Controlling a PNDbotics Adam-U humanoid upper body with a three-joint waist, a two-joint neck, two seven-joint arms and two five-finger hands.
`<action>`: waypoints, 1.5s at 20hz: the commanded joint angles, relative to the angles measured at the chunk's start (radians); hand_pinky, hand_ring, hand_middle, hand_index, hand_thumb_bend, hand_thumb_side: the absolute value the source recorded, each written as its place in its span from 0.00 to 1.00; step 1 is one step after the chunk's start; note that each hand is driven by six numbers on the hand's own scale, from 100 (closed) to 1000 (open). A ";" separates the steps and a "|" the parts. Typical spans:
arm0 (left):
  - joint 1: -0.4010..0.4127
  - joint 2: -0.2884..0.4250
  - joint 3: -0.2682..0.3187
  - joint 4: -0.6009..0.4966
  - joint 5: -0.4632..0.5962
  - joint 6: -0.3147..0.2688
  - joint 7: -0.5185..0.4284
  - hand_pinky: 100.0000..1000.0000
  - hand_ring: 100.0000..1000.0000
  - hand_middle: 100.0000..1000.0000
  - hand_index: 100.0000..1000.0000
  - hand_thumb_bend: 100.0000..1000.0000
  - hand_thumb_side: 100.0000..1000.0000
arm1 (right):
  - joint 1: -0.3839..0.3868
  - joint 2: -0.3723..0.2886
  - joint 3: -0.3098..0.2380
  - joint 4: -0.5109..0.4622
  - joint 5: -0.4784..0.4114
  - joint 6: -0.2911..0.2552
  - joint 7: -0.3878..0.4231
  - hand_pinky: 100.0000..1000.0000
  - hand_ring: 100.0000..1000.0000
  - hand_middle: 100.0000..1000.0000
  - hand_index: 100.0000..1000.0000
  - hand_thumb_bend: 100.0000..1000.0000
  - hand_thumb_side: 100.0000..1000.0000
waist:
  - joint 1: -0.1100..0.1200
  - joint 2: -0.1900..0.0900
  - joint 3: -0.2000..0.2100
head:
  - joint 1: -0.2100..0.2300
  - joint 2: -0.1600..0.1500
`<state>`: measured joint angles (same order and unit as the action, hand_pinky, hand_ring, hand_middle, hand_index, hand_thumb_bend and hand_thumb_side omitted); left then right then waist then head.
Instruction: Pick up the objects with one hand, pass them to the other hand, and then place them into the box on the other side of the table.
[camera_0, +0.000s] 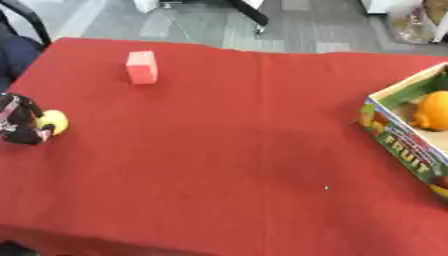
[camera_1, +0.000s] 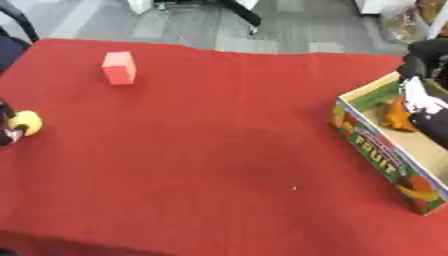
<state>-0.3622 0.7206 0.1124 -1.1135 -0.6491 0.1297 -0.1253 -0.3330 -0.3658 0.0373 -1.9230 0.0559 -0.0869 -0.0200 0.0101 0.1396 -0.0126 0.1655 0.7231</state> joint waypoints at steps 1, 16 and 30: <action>-0.008 0.024 0.009 -0.024 0.037 -0.010 0.036 0.57 0.38 0.28 0.39 0.08 0.00 | -0.008 -0.019 -0.003 -0.009 -0.006 -0.004 0.004 0.58 0.56 0.52 0.65 0.00 0.21 | 0.011 -0.018 0.001 | -0.002 -0.010; -0.043 -0.037 -0.049 -0.373 0.410 -0.092 0.026 0.59 0.35 0.25 0.36 0.00 0.00 | -0.083 -0.024 0.068 -0.013 -0.024 -0.014 0.075 0.58 0.55 0.52 0.65 0.00 0.20 | 0.007 -0.027 0.004 | -0.017 -0.004; -0.221 -0.183 -0.365 -0.502 0.808 -0.034 -0.155 0.61 0.36 0.25 0.36 0.00 0.05 | -0.268 -0.002 0.283 0.017 0.043 -0.173 0.391 0.60 0.55 0.51 0.71 0.00 0.19 | 0.003 -0.029 0.007 | -0.032 0.009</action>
<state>-0.5612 0.5268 -0.2351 -1.5947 0.1293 0.0858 -0.2686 -0.5827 -0.3645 0.3121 -1.9053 0.0918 -0.2449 0.3451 0.0101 0.1396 -0.0062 0.1371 0.7286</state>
